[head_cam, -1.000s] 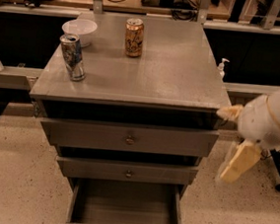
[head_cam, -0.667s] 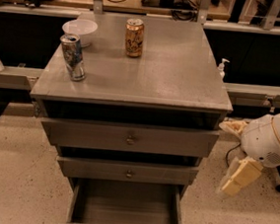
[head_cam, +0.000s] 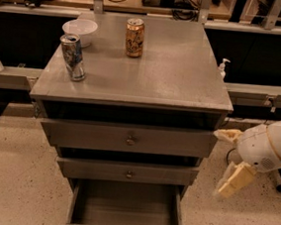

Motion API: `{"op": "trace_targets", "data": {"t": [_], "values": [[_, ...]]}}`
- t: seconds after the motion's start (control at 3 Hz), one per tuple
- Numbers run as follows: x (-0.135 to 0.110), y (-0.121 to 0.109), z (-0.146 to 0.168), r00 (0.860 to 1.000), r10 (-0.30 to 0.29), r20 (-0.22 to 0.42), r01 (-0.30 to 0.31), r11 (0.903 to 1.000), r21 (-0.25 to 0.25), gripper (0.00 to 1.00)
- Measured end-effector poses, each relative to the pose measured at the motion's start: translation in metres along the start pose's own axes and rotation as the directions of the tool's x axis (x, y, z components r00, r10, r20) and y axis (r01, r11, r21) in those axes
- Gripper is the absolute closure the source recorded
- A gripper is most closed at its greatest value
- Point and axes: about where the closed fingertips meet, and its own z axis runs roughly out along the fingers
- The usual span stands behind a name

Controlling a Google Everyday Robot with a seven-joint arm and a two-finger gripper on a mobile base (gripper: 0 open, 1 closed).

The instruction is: Close bottom drawer

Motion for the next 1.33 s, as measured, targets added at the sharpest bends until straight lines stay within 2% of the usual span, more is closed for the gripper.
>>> {"op": "trace_targets", "data": {"t": [0.33, 0.67, 1.0, 1.33], "values": [[0.022, -0.003, 0.049, 0.968, 0.031, 0.251, -0.022, 0.999, -0.039, 0.0], [0.032, -0.014, 0.063, 0.922, -0.059, 0.383, 0.068, 0.9976, -0.011, 0.0], [0.032, -0.013, 0.069, 0.916, -0.093, 0.391, 0.108, 0.994, -0.016, 0.0], [0.037, -0.036, 0.094, 0.887, -0.046, 0.459, 0.063, 0.9978, -0.022, 0.0]]}}
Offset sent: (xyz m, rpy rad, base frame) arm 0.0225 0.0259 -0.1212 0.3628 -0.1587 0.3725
